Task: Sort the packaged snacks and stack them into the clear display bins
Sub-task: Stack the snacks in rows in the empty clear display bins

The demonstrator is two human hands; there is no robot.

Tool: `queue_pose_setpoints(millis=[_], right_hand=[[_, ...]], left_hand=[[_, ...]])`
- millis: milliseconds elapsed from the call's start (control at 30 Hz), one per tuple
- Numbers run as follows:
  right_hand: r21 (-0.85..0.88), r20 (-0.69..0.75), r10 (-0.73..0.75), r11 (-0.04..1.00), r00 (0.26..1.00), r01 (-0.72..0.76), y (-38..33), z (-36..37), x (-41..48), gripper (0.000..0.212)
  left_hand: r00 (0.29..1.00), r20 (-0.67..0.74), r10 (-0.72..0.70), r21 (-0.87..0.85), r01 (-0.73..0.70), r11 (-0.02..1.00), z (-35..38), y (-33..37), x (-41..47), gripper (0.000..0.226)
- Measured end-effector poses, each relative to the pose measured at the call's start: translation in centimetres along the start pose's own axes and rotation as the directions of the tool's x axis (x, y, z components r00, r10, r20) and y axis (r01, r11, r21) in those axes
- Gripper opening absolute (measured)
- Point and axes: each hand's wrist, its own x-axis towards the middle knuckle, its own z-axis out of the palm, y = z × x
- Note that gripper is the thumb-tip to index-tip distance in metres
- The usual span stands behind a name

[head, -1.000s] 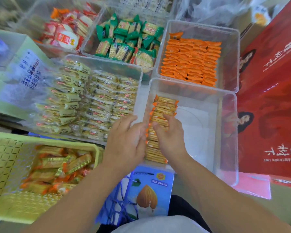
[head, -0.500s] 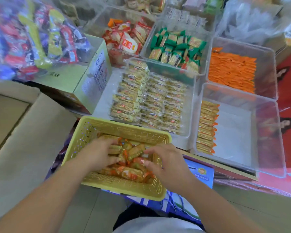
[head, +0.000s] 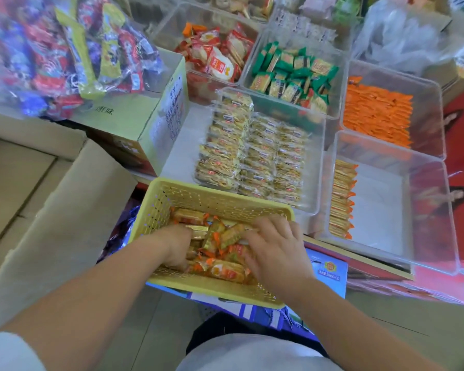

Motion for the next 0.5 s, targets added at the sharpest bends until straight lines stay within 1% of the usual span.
queue_pose_setpoints(millis=[33,67,100,133,167,200,267,333,433,500], right_hand=[[0.076,-0.025,-0.092,0.993,0.995,0.094,-0.4,0.1,0.5,0.023],[0.171,0.015,-0.14,0.976,0.99,0.136,-0.8,0.1,1.1,0.023],[0.272,0.114,-0.134,0.957,0.984,0.099,-1.2,0.3,1.8,0.029],[0.345,0.241,-0.092,0.939,0.966,0.004,-1.5,0.7,2.5,0.039],[0.36,0.36,-0.044,0.928,0.932,-0.096,-1.7,1.3,3.4,0.053],[0.314,0.462,-0.003,0.936,0.887,-0.161,-1.8,2.0,4.2,0.068],[0.177,0.623,0.043,0.965,0.781,-0.194,-1.7,3.7,5.3,0.092],[0.137,0.693,0.047,0.971,0.719,-0.195,-1.3,5.2,5.7,0.107],[0.11,0.721,0.028,0.982,0.692,-0.154,-0.8,6.9,5.1,0.121],[0.085,0.716,0.027,0.988,0.698,-0.126,-0.6,7.5,4.8,0.125]], left_hand=[[1.0,0.002,0.006,-0.006,-0.006,1.0,0.0,-0.1,0.1,0.082],[1.0,0.004,0.009,-0.005,-0.009,1.0,0.0,-0.2,0.1,0.083],[1.0,0.01,0.01,0.004,-0.01,1.0,0.1,-0.2,0.1,0.083],[1.0,0.02,0.008,0.018,-0.009,1.0,0.2,-0.2,0.2,0.081],[1.0,0.028,0.008,0.034,-0.009,0.999,0.3,-0.2,0.3,0.076],[0.999,0.039,0.012,0.048,-0.014,0.999,0.3,-0.1,0.4,0.07],[0.997,0.073,0.024,0.055,-0.028,0.998,0.4,-0.1,0.5,0.065],[0.995,0.095,0.036,0.019,-0.037,0.999,0.6,-0.1,0.6,0.066],[0.992,0.118,0.044,-0.055,-0.038,0.998,0.7,-0.3,0.5,0.071],[0.991,0.123,0.056,-0.073,-0.047,0.996,0.7,-0.4,0.4,0.066]])
